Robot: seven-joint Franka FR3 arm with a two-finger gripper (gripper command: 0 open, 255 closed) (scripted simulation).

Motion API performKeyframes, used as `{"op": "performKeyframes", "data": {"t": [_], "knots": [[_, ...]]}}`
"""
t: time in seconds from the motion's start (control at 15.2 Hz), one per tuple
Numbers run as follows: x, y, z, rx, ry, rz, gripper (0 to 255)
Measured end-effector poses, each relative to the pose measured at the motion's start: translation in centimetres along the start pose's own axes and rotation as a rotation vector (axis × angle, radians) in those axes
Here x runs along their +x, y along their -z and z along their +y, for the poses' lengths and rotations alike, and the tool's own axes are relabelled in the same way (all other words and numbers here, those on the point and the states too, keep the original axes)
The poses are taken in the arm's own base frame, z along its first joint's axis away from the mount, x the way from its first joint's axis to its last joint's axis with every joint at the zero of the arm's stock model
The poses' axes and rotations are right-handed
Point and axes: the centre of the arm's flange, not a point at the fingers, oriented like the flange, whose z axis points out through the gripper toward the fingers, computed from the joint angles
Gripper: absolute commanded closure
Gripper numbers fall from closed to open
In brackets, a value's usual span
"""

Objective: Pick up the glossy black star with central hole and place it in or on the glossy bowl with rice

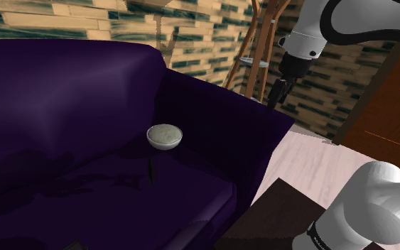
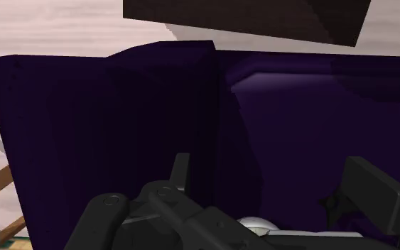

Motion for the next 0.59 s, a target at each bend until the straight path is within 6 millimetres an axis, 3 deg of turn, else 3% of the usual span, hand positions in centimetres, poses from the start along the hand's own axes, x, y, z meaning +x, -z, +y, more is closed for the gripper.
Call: {"op": "performKeyframes", "data": {"t": [0.26,0.59], "knots": [[1.4,-1.8,-1.6,0.001,-0.027,-0.005,0],[4.4,-5.6,-5.7,0.003,-0.090,-0.015,0]]}}
